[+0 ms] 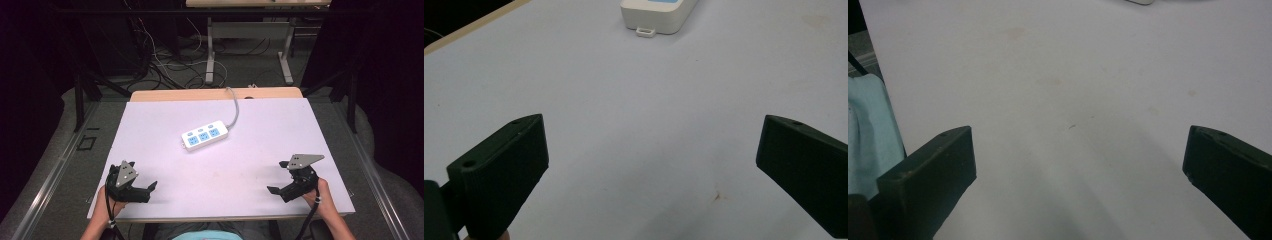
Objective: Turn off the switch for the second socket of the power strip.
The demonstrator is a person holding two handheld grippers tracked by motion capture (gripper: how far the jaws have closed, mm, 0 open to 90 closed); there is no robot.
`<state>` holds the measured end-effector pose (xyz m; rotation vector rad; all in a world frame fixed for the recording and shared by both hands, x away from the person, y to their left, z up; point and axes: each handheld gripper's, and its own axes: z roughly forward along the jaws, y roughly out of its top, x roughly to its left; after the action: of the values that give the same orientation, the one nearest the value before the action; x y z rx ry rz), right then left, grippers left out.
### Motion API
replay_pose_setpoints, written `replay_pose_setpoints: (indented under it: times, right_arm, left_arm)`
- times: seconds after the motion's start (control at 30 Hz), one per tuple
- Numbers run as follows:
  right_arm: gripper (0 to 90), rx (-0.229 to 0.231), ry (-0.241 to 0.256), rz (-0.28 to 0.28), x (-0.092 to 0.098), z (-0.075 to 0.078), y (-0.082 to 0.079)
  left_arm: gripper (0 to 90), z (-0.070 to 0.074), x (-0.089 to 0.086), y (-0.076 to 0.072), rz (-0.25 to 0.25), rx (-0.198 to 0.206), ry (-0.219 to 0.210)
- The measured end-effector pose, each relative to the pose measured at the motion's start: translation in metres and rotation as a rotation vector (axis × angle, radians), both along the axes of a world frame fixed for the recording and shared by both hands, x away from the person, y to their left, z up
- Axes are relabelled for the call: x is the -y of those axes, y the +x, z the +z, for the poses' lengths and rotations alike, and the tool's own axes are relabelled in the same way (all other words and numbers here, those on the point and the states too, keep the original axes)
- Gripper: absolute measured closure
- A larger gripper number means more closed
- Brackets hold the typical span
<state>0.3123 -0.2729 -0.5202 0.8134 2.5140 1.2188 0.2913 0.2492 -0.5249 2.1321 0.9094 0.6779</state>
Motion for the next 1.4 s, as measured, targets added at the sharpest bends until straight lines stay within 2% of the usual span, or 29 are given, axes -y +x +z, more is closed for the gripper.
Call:
replay_pose_setpoints:
  times: [0.13,0.2,0.23,0.33,0.37,0.47,0.63,0.67,0.73,0.93,1.03,1.07,1.13,1.4]
  right_arm:
    - [0.0,0.019,-0.006,-0.004,0.0,0.0,0.001]
    - [0.0,0.011,-0.006,0.001,0.001,0.0,0.001]
    - [0.0,0.011,-0.002,-0.004,0.0,0.0,0.002]
    - [0.0,0.011,-0.005,0.002,0.0,0.0,0.002]
    - [0.0,0.012,-0.003,0.002,0.0,0.0,0.002]
    - [0.1,0.009,-0.007,0.008,0.0,0.0,0.001]
    - [0.1,0.008,-0.008,0.008,-0.003,0.0,0.001]
    - [0.1,0.015,-0.006,0.016,-0.003,0.0,0.002]
    - [0.1,-0.001,-0.014,0.024,-0.003,0.0,0.002]
    - [0.1,0.004,-0.014,0.025,-0.003,-0.001,0.002]
    - [0.1,0.007,-0.019,0.023,-0.003,0.0,0.002]
    - [0.1,0.003,-0.018,0.022,-0.003,-0.001,0.003]
    - [0.1,0.008,-0.019,0.013,-0.004,-0.001,0.003]
    - [0.1,0.004,-0.029,0.026,-0.004,-0.001,0.004]
  left_arm:
    - [0.3,0.001,-0.001,0.0,0.01,0.0,0.002]
    - [0.5,0.001,-0.001,0.001,0.011,0.0,-0.004]
    - [1.6,0.001,-0.001,0.002,0.0,-0.022,-0.005]
    - [1.8,0.002,-0.001,0.002,-0.002,-0.029,-0.005]
    - [1.8,0.003,-0.001,0.003,0.003,-0.029,0.01]
    - [1.8,0.003,-0.001,0.003,0.012,-0.029,-0.003]
    - [0.0,0.004,0.0,0.006,0.017,-0.033,0.016]
    - [0.0,0.005,0.001,0.007,0.015,-0.045,0.022]
    - [0.0,0.006,0.002,0.009,0.015,-0.04,0.03]
    - [0.0,0.012,0.008,0.013,0.03,-0.024,0.039]
    - [0.0,0.013,0.01,0.018,0.032,-0.014,0.047]
    - [0.0,0.013,0.011,0.02,0.034,-0.021,0.03]
    - [0.0,0.013,0.014,0.027,0.033,-0.019,0.052]
    - [0.0,0.015,0.022,0.039,0.037,-0.009,0.046]
